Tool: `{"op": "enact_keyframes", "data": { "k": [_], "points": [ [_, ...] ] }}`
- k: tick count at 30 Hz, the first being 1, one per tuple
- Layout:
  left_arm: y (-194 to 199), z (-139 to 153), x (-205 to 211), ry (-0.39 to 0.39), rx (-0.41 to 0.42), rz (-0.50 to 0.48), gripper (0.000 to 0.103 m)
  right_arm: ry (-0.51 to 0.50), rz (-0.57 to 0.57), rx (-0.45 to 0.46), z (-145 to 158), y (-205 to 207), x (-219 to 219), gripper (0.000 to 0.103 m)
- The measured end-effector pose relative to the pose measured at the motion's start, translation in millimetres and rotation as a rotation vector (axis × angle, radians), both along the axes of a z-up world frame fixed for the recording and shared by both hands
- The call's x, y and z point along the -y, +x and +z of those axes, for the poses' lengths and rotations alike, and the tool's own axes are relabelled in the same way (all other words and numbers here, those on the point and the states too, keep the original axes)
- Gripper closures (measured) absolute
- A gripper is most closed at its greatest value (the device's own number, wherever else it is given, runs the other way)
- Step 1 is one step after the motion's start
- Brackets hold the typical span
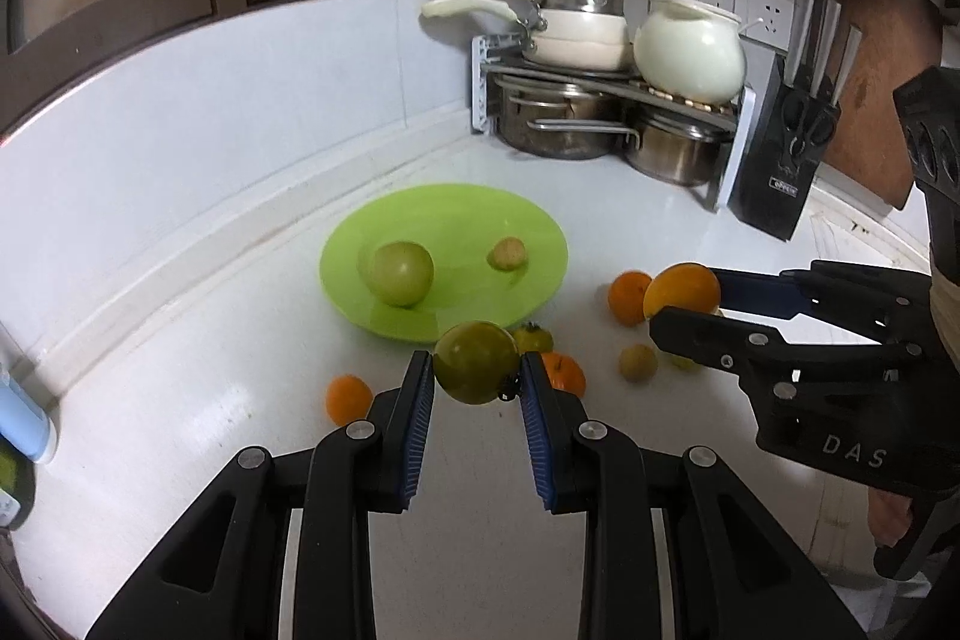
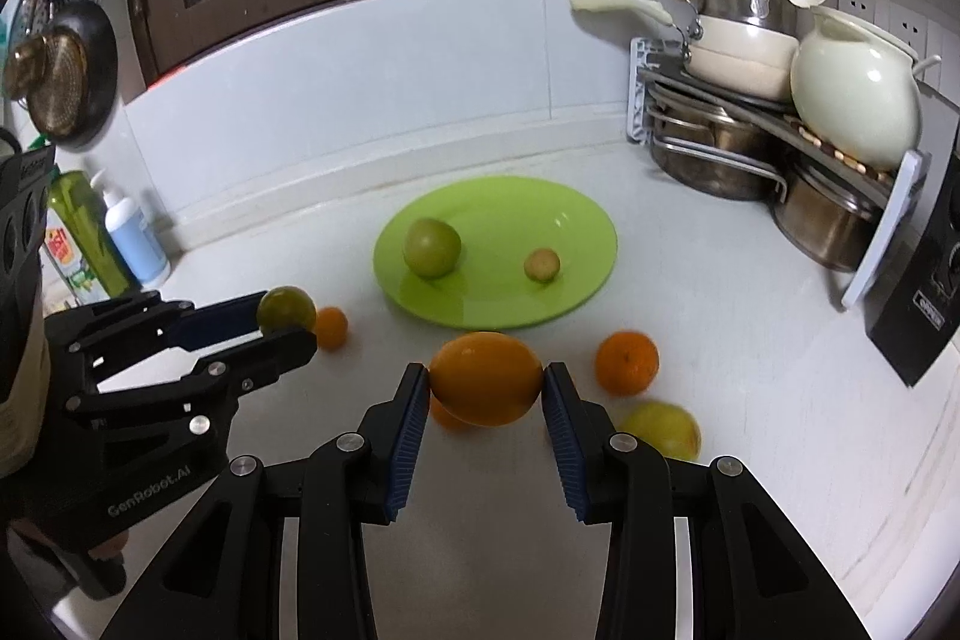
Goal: Organize fruits
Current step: 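Carry the green tomato with left tool over the plate while right tool carries the mandarin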
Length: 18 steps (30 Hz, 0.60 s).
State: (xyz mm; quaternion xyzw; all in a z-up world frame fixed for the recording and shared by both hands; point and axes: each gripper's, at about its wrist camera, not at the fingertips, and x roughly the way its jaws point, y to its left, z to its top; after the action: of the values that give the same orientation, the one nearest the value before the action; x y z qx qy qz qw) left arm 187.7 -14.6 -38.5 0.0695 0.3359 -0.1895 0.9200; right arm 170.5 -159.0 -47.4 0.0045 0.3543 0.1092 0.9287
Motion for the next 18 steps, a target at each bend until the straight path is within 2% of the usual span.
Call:
{"op": "enact_keyframes", "data": {
  "k": [18],
  "points": [
    [57,26,10,0.004,0.013,0.044,0.074,-0.003,0.059,0.016,27,65,5,0.063]
  ]
}}
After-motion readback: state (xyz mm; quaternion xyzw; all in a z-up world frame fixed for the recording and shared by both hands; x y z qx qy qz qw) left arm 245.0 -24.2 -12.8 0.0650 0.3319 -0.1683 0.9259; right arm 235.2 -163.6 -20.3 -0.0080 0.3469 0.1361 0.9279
